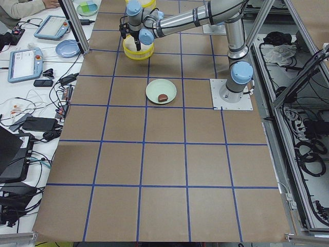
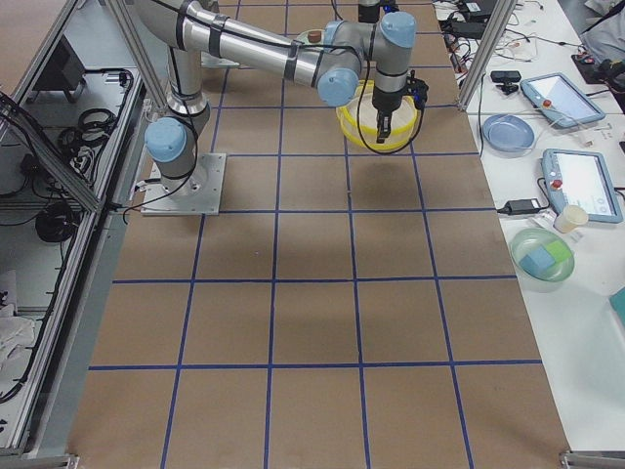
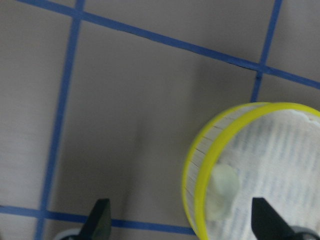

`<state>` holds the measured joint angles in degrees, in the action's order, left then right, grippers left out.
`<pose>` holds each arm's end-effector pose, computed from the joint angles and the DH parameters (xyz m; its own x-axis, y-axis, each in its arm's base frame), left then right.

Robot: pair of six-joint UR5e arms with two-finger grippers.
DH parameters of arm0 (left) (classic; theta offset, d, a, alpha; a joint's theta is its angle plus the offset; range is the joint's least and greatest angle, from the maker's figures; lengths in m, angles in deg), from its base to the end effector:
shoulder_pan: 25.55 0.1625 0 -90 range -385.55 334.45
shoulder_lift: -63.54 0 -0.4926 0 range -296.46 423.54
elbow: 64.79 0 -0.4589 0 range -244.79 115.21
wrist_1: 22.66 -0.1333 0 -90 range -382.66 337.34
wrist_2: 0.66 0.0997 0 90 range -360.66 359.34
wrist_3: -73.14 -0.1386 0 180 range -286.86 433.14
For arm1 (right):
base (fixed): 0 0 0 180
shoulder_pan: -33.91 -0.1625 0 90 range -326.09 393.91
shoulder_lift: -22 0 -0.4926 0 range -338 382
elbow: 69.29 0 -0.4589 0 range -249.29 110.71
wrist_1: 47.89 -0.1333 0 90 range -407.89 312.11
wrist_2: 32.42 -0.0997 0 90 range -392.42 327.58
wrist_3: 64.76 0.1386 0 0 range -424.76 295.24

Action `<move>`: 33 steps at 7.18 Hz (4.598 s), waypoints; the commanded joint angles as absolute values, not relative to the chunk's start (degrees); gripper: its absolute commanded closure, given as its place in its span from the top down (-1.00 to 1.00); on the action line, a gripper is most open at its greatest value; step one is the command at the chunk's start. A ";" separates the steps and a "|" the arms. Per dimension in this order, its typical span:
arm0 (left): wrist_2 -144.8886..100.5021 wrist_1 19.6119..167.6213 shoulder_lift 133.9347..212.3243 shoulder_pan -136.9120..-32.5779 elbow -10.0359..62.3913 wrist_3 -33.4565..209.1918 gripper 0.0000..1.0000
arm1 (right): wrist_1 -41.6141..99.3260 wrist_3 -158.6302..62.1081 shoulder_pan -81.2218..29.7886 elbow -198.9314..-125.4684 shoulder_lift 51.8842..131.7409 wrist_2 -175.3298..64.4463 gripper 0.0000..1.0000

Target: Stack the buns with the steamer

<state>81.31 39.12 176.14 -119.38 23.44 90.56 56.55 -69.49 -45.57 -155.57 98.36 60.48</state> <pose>-0.2014 -0.7229 0.3308 -0.9614 -0.2160 0.1707 -0.2322 0.9693 -0.0813 0.0003 -0.6902 0.4320 -0.9929 0.1048 0.0568 0.1005 0.9922 -0.0744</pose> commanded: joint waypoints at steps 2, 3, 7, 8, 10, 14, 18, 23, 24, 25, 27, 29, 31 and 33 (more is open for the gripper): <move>89.39 50.00 172.08 -103.73 24.23 71.52 1.00 | 56.00 -52.60 -56.31 -155.69 98.21 59.51 -1.00; 90.04 52.89 171.99 -101.07 25.29 70.68 1.00 | 57.13 -48.89 -59.05 -156.30 96.90 59.51 -1.00; 90.48 56.51 172.35 -97.54 35.21 70.68 0.99 | 67.85 -44.47 -63.45 -158.15 89.96 56.96 -1.00; 90.48 58.53 172.43 -97.36 36.36 70.76 0.97 | 67.95 -42.81 -64.08 -158.76 89.68 56.88 -1.00; 91.97 60.04 173.56 -97.01 37.07 71.20 0.95 | 69.87 -42.70 -64.17 -160.08 88.72 56.88 -1.00; 98.22 59.43 176.20 -97.09 38.74 71.47 0.88 | 70.06 -42.44 -64.52 -160.35 87.75 56.88 -1.00; 94.88 58.02 178.32 -97.09 38.66 77.33 0.62 | 71.38 -42.44 -64.61 -160.35 86.78 56.88 -1.00; 94.88 57.93 178.06 -97.27 37.26 77.01 -1.00 | 71.55 -40.59 -65.05 -160.35 86.52 56.96 -1.00; 94.88 58.02 177.27 -97.36 35.77 77.53 -1.00 | 71.47 -40.59 -65.14 -160.35 86.43 56.97 -0.99; 95.14 58.28 176.40 -97.79 31.93 77.62 -1.00 | 71.29 -40.51 -65.05 -160.35 86.43 56.97 -0.98; 95.05 60.03 175.08 -98.93 24.97 77.71 -1.00 | 71.03 -40.51 -65.05 -160.35 86.43 57.05 -0.95; 94.88 60.04 173.58 -100.07 23.46 77.71 -1.00 | 70.76 -40.50 -65.05 -160.35 86.43 57.40 -0.86; 94.79 60.21 172.00 -101.92 21.18 77.88 -1.00 | 70.59 -40.50 -65.05 -160.44 86.43 56.97 -0.59; 93.74 60.22 169.28 -105.42 20.73 77.88 -1.00 | 70.59 -40.42 -65.05 -160.44 86.52 56.96 0.07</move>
<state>94.41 60.22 170.90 -103.21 21.20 77.87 70.60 -40.45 -65.05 -160.43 86.48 56.97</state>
